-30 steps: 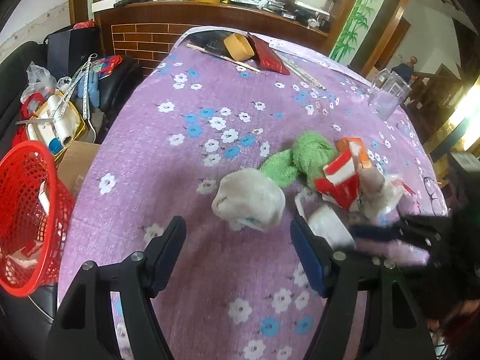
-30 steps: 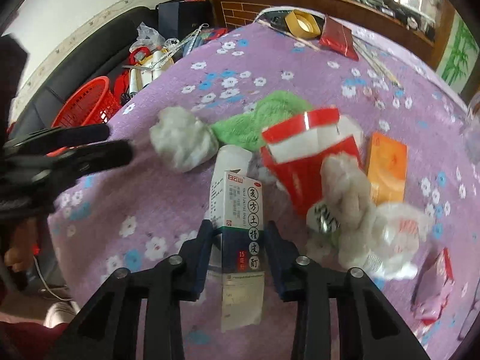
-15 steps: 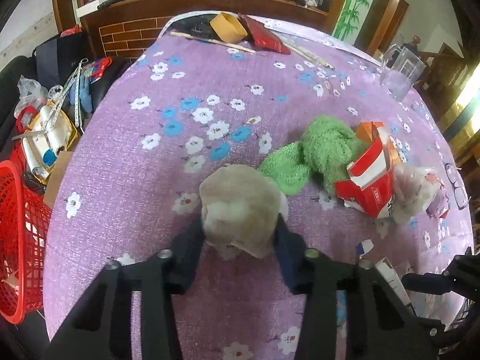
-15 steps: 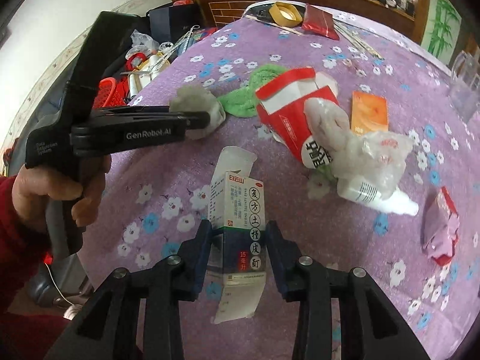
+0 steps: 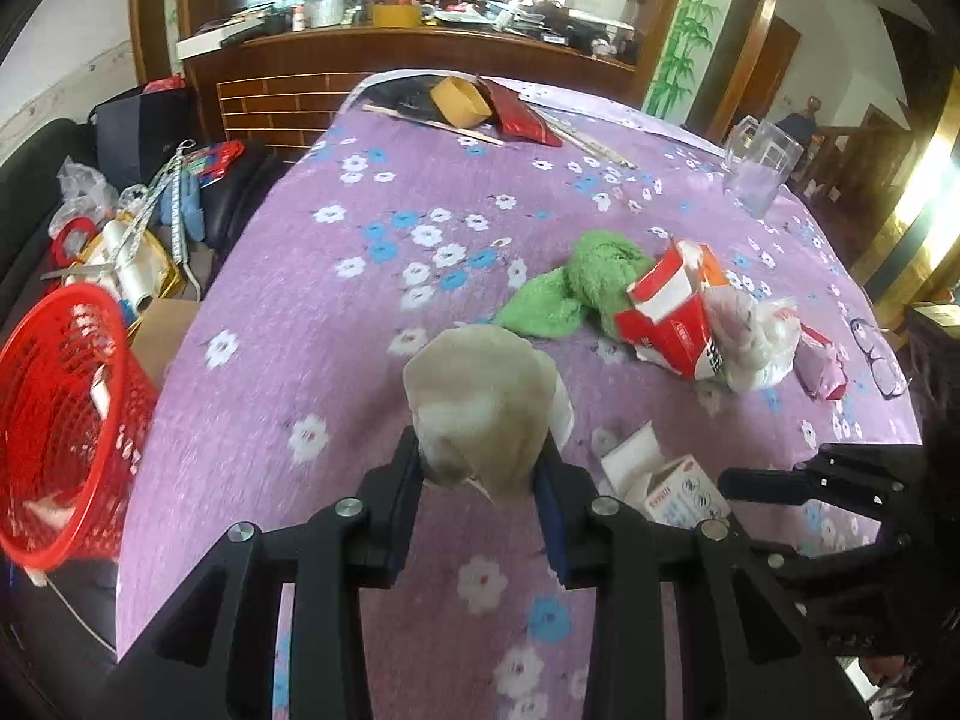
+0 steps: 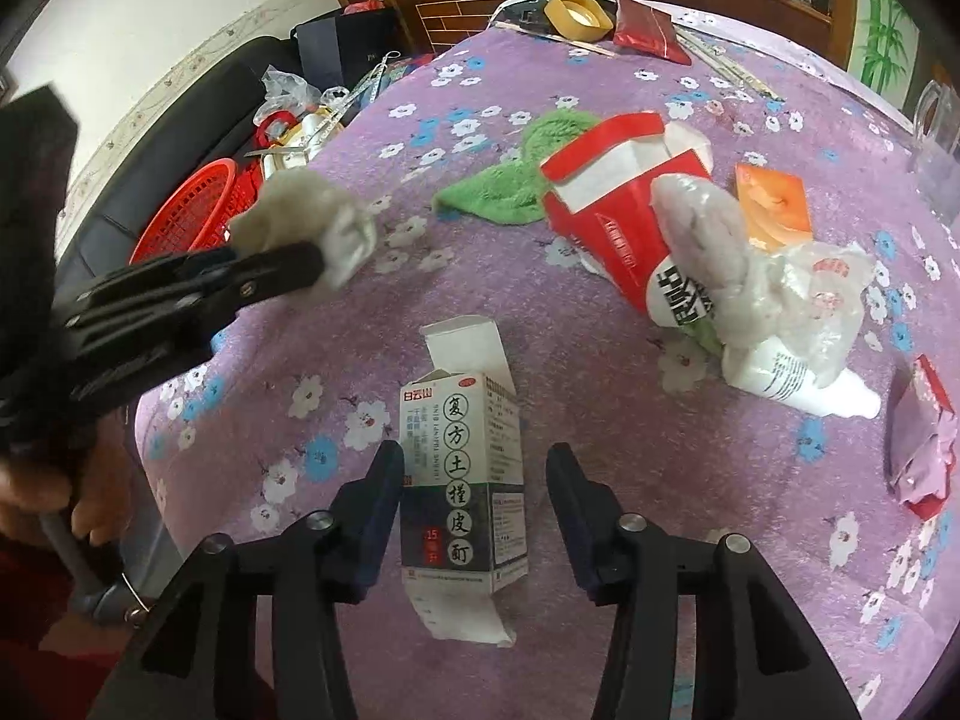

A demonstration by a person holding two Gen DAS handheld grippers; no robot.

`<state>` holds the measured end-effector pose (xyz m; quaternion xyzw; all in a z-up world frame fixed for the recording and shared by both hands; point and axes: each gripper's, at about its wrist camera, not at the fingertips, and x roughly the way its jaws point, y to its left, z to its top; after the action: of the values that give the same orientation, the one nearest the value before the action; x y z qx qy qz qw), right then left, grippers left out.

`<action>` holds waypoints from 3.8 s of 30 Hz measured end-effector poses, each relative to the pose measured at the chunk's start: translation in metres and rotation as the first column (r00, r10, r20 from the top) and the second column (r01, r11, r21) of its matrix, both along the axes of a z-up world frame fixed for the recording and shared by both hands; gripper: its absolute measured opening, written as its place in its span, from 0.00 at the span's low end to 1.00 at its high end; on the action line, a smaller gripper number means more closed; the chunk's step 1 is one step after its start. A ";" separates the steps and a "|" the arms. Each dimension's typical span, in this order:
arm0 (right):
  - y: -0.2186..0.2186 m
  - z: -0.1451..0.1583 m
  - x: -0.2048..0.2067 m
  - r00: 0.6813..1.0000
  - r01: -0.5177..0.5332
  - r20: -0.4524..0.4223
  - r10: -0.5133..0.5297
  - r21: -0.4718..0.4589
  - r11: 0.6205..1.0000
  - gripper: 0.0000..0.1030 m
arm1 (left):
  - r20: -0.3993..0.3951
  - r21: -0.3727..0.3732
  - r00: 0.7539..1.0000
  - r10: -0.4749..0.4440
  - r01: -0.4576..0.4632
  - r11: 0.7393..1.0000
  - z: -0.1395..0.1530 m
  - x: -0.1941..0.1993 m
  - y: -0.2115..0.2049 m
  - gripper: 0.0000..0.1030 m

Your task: Collect trash

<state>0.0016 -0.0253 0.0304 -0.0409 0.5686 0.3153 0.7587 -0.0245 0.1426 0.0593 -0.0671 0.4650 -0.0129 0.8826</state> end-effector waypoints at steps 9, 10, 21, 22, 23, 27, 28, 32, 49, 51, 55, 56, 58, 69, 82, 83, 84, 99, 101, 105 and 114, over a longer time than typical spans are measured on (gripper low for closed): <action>0.015 0.001 -0.020 0.999 -0.014 0.035 0.016 -0.049 0.999 0.53 | 0.017 -0.003 0.999 0.033 -0.033 0.999 0.005 -0.028 0.005 0.33; 0.016 -0.001 -0.021 0.999 -0.014 0.036 0.016 -0.055 0.998 0.53 | 0.019 -0.001 0.999 0.032 -0.032 0.999 0.005 -0.031 0.004 0.33; -0.008 0.021 -0.037 0.991 0.116 0.066 -0.115 -0.009 0.993 0.36 | 0.091 0.042 0.996 0.028 -0.032 0.999 0.021 -0.059 -0.022 0.33; -0.012 0.025 -0.040 0.988 0.133 0.080 -0.132 -0.006 0.991 0.36 | 0.100 0.047 0.995 0.026 -0.031 0.998 0.024 -0.060 -0.023 0.33; -0.015 0.030 -0.043 0.984 0.147 0.100 -0.145 -0.009 0.989 0.36 | 0.109 0.054 0.994 0.025 -0.031 0.998 0.026 -0.061 -0.025 0.33; -0.032 0.049 -0.056 0.967 0.196 0.165 -0.195 0.014 0.981 0.36 | 0.136 0.066 0.991 0.009 -0.018 0.998 0.036 -0.061 -0.036 0.33; -0.034 0.053 -0.058 0.964 0.202 0.176 -0.202 0.019 0.979 0.36 | 0.141 0.070 0.990 0.003 -0.013 0.997 0.037 -0.061 -0.039 0.33; -0.047 0.064 -0.068 0.949 0.226 0.218 -0.228 0.036 0.974 0.36 | 0.146 0.082 0.988 -0.042 0.030 0.996 0.041 -0.057 -0.058 0.33; -0.130 0.077 -0.074 0.885 0.402 0.230 -0.404 0.058 0.914 0.36 | 0.150 0.086 0.974 -0.167 0.156 0.984 0.045 -0.039 -0.125 0.33; -0.135 0.076 -0.074 0.882 0.412 0.225 -0.413 0.057 0.910 0.36 | 0.148 0.084 0.974 -0.174 0.163 0.983 0.044 -0.039 -0.128 0.33; -0.142 0.075 -0.075 0.879 0.423 0.220 -0.424 0.054 0.905 0.36 | 0.142 0.080 0.973 -0.180 0.170 0.982 0.042 -0.037 -0.131 0.33; -0.143 0.074 -0.076 0.878 0.425 0.219 -0.426 0.053 0.904 0.36 | 0.141 0.080 0.973 -0.180 0.170 0.982 0.041 -0.037 -0.132 0.33; -0.143 0.074 -0.077 0.878 0.427 0.218 -0.427 0.049 0.903 0.36 | 0.140 0.078 0.974 -0.181 0.171 0.982 0.041 -0.037 -0.132 0.33; -0.133 0.068 -0.072 0.894 0.403 0.201 -0.400 0.026 0.915 0.36 | 0.126 0.061 0.981 -0.149 0.142 0.988 0.032 -0.034 -0.120 0.33; -0.109 0.062 -0.059 0.914 0.363 0.180 -0.363 0.038 0.931 0.36 | 0.144 0.059 0.987 -0.075 0.067 0.996 0.039 -0.038 -0.082 0.33; -0.106 0.062 -0.059 0.916 0.359 0.180 -0.360 0.039 0.933 0.36 | 0.146 0.057 0.987 -0.067 0.060 0.997 0.039 -0.039 -0.078 0.33; -0.103 0.062 -0.057 0.917 0.355 0.177 -0.357 0.041 0.934 0.36 | 0.148 0.054 0.988 -0.053 0.046 0.998 0.040 -0.041 -0.072 0.33; -0.014 0.078 -0.039 0.971 0.185 0.144 -0.191 0.060 0.981 0.36 | 0.182 0.010 0.970 0.163 -0.168 0.986 0.052 -0.069 0.028 0.33; 0.002 0.082 -0.037 0.976 0.150 0.147 -0.158 0.062 0.987 0.36 | 0.188 0.005 0.961 0.201 -0.205 0.979 0.055 -0.072 0.046 0.33; 0.042 0.094 -0.033 0.983 0.071 0.165 -0.082 0.074 0.995 0.36 | 0.198 -0.003 0.940 0.278 -0.283 0.959 0.062 -0.081 0.091 0.33; 0.149 0.109 -0.016 0.985 -0.084 0.157 0.065 0.118 0.989 0.36 | 0.183 -0.002 0.899 0.397 -0.404 0.915 0.065 -0.098 0.184 0.33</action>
<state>-0.0141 0.1235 0.1398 -0.0389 0.4859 0.3743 0.7888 -0.1221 0.3266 0.1246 -0.1436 0.3598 0.1712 0.9059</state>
